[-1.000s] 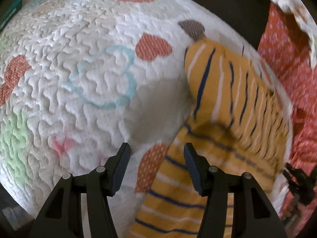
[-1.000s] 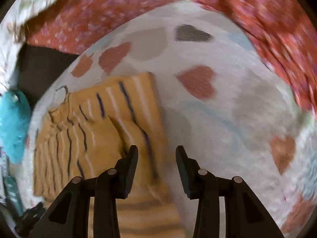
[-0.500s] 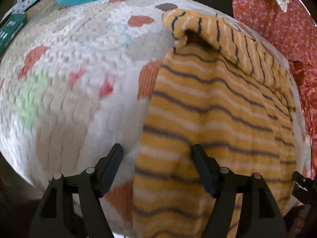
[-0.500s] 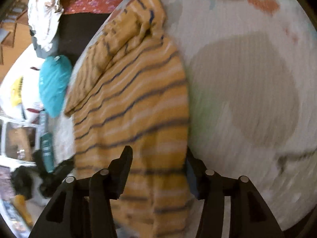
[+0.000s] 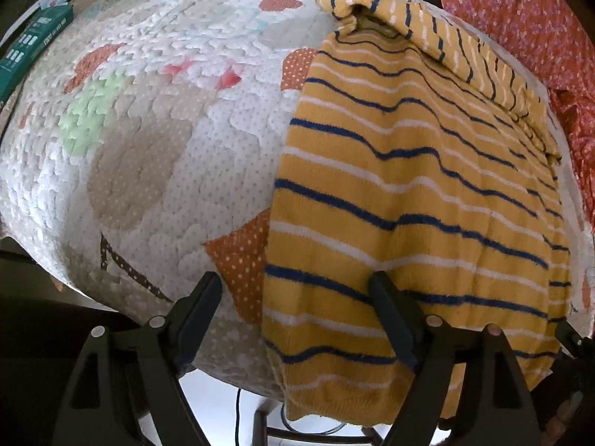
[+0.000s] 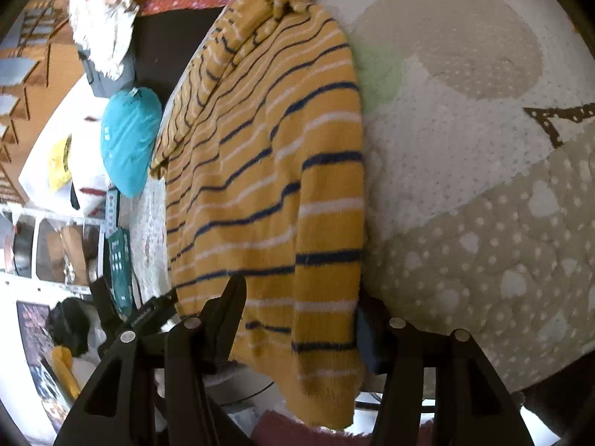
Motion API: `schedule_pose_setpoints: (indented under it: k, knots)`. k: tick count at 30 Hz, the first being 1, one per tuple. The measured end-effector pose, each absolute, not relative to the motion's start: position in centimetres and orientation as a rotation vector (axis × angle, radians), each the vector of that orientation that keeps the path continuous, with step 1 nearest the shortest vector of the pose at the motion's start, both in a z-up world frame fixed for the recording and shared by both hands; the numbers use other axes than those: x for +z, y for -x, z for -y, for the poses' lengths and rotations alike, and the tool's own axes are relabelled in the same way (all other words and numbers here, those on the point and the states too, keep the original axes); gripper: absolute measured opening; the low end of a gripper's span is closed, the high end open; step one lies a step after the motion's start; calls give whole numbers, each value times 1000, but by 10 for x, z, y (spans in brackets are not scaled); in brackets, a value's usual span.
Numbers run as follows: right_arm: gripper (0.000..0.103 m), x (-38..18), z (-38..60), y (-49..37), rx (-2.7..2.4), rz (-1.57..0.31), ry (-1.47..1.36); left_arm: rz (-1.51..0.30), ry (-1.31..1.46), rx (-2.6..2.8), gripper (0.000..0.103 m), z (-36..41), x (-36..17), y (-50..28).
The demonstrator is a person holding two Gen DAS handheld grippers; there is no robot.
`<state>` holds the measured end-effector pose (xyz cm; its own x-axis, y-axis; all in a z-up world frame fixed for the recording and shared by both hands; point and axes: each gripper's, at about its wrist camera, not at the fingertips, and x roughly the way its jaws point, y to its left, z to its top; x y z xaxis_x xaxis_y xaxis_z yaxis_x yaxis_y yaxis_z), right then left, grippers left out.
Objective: Fold small clothes
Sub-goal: 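Grasp the sweater hem with both grippers and lift it toward the collar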
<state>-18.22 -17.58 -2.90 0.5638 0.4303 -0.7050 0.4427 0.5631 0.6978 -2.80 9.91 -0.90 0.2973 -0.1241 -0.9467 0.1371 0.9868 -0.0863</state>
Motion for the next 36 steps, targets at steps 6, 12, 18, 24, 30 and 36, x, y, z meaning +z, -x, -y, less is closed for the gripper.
schedule_pose_setpoints:
  k: [6,12,18,24,30,36]
  knots:
    - [64,-29,167,177,5,-1027,-964,-1234,-64,-153,83,-78,-8,25]
    - [66,-27,160,175,-7,-1029,-898,-1197,-134,-142,83,-50,0,24]
    - [70,-24,152,173,-14,-1035,-822,-1200,-129,-200,59,-43,7,31]
    - [68,-21,144,171,19,-1065,-794,-1182,-158,-243,41,-31,10,42]
    - [58,-33,136,170,110,-1091,-875,-1203,-111,-254,43,-37,7,40]
    - [59,-35,136,174,121,-1104,-899,-1267,23,-276,54,-60,-3,29]
